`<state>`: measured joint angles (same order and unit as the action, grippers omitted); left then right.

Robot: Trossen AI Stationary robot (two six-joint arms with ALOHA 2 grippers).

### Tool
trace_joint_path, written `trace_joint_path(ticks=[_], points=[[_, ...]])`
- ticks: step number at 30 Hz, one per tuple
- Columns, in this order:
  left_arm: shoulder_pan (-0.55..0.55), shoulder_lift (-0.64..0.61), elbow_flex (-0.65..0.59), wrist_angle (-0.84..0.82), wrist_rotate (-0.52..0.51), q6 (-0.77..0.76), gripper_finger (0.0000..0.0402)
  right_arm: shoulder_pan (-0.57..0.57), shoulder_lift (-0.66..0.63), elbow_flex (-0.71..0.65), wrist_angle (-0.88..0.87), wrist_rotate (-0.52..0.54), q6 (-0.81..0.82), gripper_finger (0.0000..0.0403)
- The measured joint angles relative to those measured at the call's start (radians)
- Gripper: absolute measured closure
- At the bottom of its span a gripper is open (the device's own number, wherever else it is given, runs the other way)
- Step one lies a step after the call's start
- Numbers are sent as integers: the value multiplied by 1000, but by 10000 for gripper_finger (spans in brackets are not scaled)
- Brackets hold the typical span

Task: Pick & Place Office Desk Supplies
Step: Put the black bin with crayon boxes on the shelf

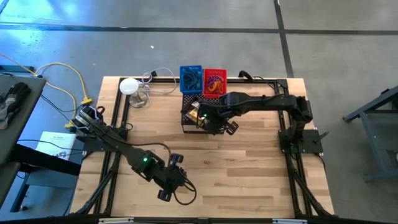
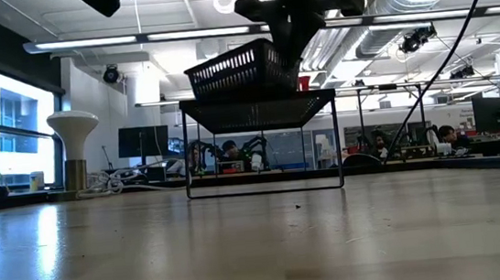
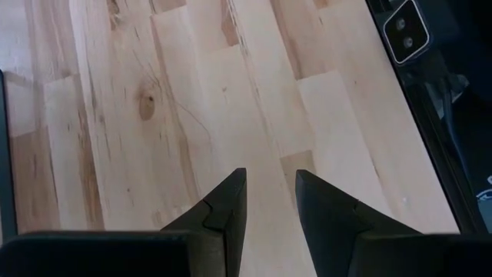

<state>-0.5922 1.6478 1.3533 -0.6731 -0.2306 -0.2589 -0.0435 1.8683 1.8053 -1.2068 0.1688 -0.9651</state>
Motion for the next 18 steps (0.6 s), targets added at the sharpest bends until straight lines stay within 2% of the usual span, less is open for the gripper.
trace_joint_path(ticks=[5,10,13,18], points=[[0,0,0,0,0,-1,295,1,0,0,12,49,-8,309],[0,0,0,0,0,-2,295,1,0,0,7,163,4,276],[0,0,0,0,0,-3,295,1,0,0,6,244,38,269],[0,1,0,0,-1,-3,295,8,0,0,-3,300,39,273]])
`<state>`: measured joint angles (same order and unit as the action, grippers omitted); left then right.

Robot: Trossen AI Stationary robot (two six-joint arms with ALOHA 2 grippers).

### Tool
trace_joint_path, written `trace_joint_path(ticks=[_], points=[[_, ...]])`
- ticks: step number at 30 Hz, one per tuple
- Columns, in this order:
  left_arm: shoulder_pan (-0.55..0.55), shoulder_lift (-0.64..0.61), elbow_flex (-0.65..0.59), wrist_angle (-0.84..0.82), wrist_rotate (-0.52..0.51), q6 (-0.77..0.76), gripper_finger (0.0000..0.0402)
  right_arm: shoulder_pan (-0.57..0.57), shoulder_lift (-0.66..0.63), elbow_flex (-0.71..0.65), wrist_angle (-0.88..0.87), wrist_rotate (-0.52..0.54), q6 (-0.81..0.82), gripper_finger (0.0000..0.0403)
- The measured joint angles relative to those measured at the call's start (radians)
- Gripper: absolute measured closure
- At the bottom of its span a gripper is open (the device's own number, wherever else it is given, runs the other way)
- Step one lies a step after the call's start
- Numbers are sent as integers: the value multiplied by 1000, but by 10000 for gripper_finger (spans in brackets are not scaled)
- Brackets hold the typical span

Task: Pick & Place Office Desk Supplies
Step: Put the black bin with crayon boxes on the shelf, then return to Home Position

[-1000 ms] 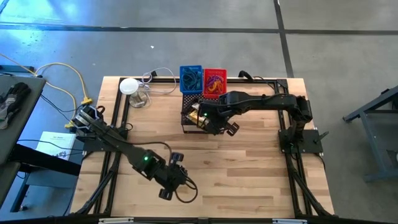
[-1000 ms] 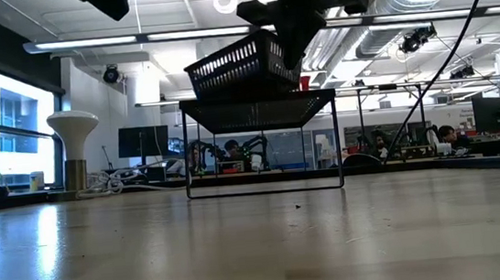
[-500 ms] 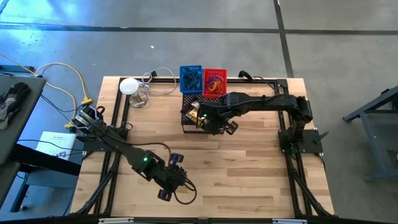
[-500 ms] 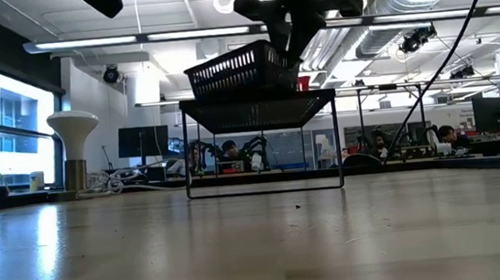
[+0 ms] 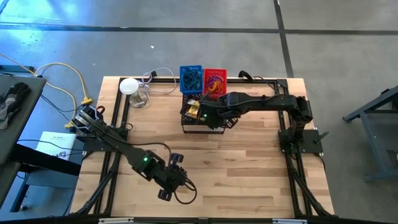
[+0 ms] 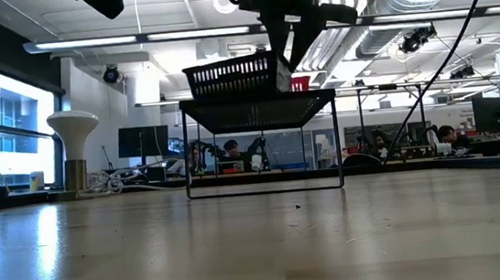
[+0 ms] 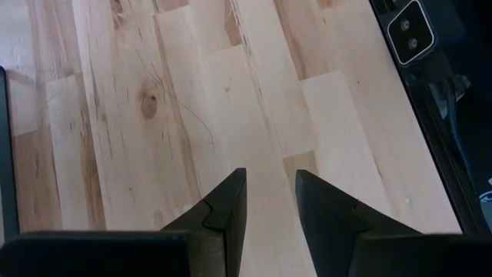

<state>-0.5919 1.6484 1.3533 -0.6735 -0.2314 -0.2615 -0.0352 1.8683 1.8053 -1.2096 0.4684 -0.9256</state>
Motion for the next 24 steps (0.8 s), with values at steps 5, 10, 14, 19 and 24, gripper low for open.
trace_joint_path(ticks=[5,10,14,19,24], points=[[0,0,0,0,0,3,295,18,0,0,-21,99,30,278],[0,0,0,-2,0,2,295,28,0,0,-62,176,114,278],[0,0,0,-3,2,1,295,39,0,0,-138,231,190,279],[0,0,0,-5,19,-1,295,44,-33,0,-264,264,320,279],[1,0,0,-14,20,-32,295,49,-127,-1,-342,227,504,279]])
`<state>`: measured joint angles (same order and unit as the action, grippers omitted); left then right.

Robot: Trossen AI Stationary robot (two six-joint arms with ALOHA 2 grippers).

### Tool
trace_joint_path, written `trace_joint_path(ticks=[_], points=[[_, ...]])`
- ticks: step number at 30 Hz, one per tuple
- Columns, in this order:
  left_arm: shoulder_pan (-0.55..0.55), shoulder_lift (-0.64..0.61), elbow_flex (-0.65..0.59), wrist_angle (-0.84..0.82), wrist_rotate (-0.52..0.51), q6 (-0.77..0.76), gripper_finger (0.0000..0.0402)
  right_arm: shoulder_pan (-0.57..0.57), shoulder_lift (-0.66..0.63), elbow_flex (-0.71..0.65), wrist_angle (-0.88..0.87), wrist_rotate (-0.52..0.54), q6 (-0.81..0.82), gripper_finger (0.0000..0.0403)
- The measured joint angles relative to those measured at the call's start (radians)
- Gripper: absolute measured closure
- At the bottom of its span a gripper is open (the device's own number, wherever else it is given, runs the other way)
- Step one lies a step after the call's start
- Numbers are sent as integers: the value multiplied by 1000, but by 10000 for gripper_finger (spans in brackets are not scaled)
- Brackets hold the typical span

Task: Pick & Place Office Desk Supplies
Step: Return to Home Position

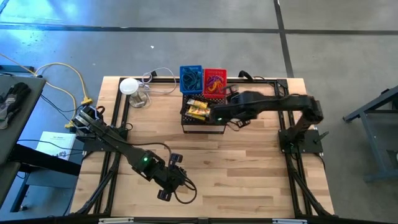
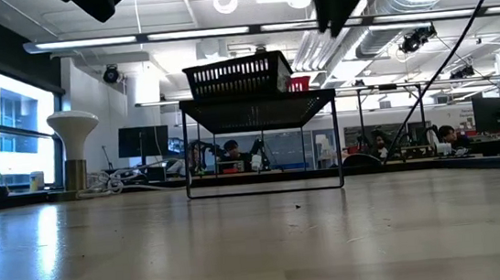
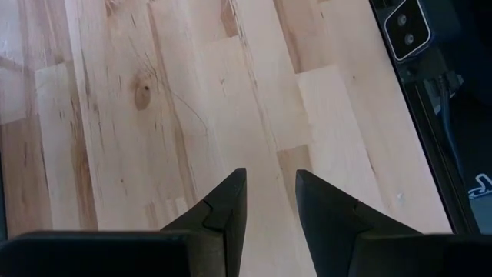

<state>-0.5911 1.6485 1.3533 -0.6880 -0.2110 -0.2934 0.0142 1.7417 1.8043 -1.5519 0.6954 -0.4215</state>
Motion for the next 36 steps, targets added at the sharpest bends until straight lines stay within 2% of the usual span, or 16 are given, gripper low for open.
trace_joint_path(ticks=[2,4,6,9,11,12,17,21,24,27,32,34,36], points=[[2,-1,0,-1,0,0,295,0,-51,0,-20,-58,84,279],[7,-6,0,-8,-1,6,295,1,-118,0,-17,-169,175,279],[12,-14,0,-28,-4,5,295,-8,-173,0,7,-336,265,279],[25,-31,0,-73,-18,1,295,-38,-248,0,53,-645,361,279],[33,-52,0,-108,-28,-14,295,-43,-276,1,77,-795,411,279],[37,-68,0,-121,-28,-27,295,-42,-286,1,75,-837,422,279],[40,-168,15,-122,-26,-67,295,-3,-304,1,56,-881,399,289],[32,-287,17,-146,-45,1,298,38,-308,1,66,-866,377,338],[34,-376,17,-219,-126,4,304,66,-306,0,33,-846,417,388],[38,-443,18,-323,-166,-52,316,93,-325,-30,20,-844,473,398],[34,-509,17,-350,-123,-65,359,131,-491,-173,82,-818,524,400],[31,-541,17,-377,-108,-16,381,141,-581,-257,168,-812,539,400],[30,-573,17,-424,-156,6,396,150,-685,-353,302,-798,538,401]])
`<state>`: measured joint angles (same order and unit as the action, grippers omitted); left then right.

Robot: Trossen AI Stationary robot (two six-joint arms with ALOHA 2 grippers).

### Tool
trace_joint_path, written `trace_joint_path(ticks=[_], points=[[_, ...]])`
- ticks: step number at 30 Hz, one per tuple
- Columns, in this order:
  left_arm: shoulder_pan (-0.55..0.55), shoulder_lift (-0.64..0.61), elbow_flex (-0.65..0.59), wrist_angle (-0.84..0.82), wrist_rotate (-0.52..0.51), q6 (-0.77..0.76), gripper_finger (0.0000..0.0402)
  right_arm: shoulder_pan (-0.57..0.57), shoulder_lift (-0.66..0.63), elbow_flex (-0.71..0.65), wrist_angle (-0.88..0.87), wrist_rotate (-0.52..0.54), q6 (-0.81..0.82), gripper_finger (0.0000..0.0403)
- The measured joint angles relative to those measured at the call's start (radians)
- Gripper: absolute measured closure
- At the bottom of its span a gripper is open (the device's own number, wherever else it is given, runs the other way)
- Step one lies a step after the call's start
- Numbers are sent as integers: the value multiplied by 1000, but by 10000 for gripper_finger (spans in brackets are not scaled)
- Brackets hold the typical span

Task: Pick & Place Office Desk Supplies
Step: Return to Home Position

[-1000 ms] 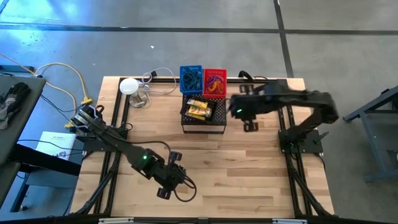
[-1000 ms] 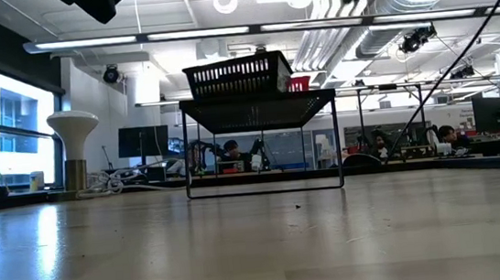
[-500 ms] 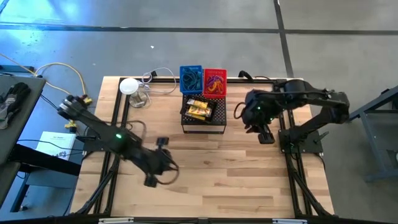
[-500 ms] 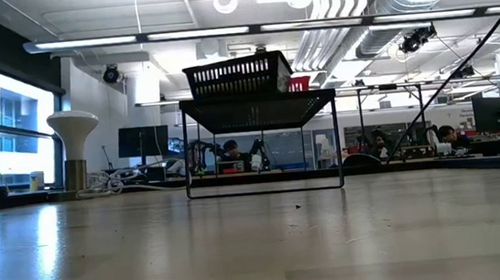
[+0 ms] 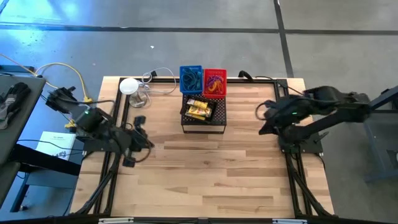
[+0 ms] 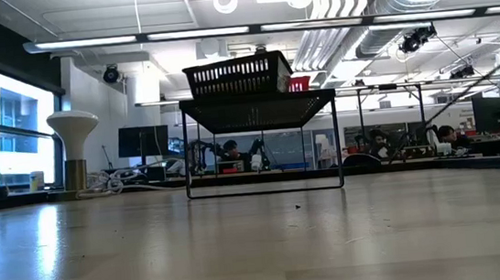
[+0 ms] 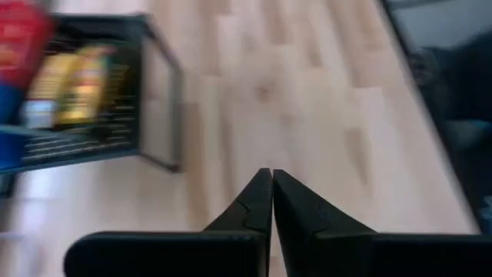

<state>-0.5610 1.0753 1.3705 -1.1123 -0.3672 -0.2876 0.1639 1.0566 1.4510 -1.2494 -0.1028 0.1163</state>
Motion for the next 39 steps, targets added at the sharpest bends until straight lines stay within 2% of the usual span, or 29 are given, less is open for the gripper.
trace_joint_path(ticks=[2,5,10,16,21,26,31,39], points=[[10,-39,-4,-17,-74,4,398,-1,-111,-112,137,0,-18,401],[32,-108,-51,38,-92,78,401,-8,-262,-302,407,0,-61,401],[81,-265,-251,273,31,195,401,-7,-438,-645,871,-23,-78,401],[148,-476,-572,543,66,230,401,-8,-494,-933,1155,-4,-176,401],[171,-637,-759,664,103,166,401,-9,-501,-1094,1386,-39,-225,401],[173,-750,-917,773,115,140,401,-26,-515,-1206,1516,-58,-208,401],[169,-822,-1035,823,115,110,401,-65,-574,-1251,1479,-56,-195,401],[142,-950,-1065,845,114,122,401,-123,-848,-1252,1323,-56,-183,401]])
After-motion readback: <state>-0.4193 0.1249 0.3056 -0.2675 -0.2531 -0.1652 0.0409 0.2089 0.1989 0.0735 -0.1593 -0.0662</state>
